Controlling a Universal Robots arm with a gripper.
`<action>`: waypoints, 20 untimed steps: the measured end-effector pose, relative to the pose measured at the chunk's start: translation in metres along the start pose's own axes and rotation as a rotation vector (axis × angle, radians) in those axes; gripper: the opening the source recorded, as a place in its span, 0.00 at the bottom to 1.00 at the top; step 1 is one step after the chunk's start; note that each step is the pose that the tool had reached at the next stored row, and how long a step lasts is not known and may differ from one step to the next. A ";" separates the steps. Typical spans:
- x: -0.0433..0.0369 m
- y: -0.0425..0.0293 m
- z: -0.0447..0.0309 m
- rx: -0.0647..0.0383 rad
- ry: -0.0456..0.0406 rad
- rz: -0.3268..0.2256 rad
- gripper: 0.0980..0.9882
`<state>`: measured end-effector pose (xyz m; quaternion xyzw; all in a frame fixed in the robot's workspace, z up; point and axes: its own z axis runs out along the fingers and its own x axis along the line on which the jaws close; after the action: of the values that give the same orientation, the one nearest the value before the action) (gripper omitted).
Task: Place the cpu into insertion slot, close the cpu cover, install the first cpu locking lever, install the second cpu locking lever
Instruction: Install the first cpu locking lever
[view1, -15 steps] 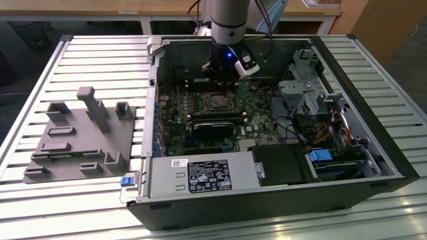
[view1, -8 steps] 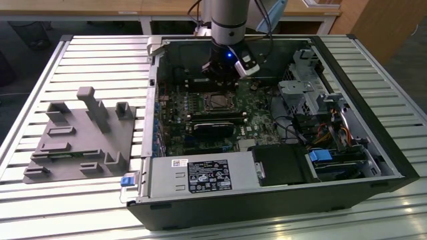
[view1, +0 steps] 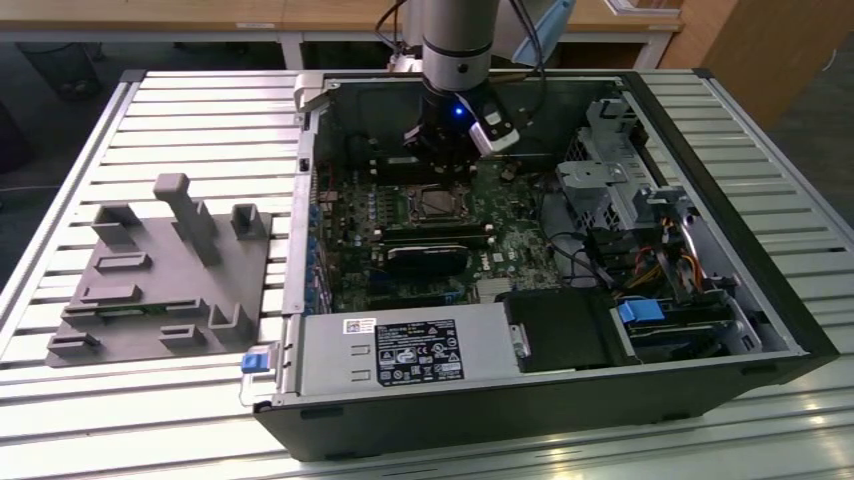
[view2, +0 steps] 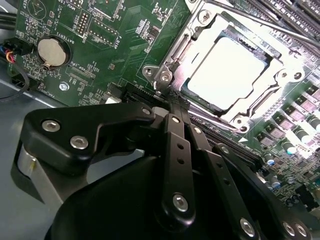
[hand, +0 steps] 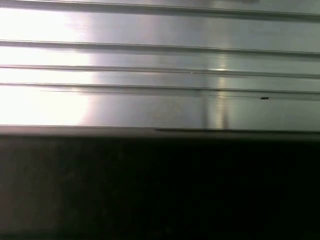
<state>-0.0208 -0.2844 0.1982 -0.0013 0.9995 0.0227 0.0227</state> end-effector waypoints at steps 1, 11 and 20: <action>0.0000 0.0000 -0.0004 0.000 0.0001 0.000 0.01; -0.0001 0.0003 -0.0008 0.022 0.0001 -0.001 0.01; -0.0002 0.0021 0.0037 0.025 0.0005 -0.001 0.01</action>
<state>-0.0205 -0.2822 0.1946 -0.0015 0.9997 0.0102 0.0225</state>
